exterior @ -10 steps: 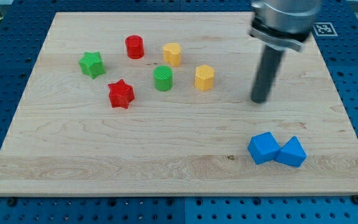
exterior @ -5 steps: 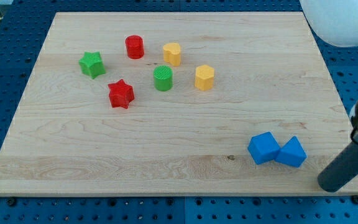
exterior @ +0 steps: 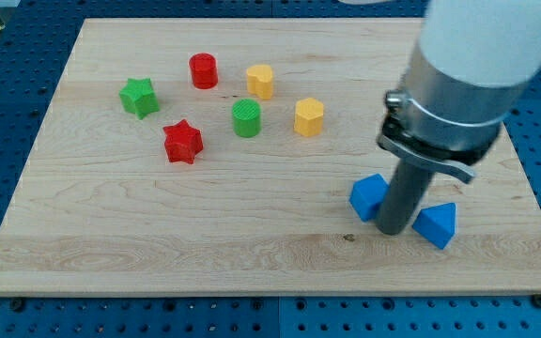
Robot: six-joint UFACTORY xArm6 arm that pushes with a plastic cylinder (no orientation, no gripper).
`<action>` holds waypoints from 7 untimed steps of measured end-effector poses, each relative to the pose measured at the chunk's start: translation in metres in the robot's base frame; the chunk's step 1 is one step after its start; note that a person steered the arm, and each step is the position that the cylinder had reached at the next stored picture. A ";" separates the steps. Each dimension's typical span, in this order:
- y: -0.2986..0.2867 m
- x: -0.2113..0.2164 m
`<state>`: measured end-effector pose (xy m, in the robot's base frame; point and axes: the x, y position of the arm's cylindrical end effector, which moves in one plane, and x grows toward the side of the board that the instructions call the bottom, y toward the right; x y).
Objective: Slide the blue cube towards the red star
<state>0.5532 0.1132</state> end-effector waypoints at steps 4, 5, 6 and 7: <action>0.014 -0.018; 0.029 -0.032; 0.029 -0.044; 0.021 -0.044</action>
<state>0.5087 0.1338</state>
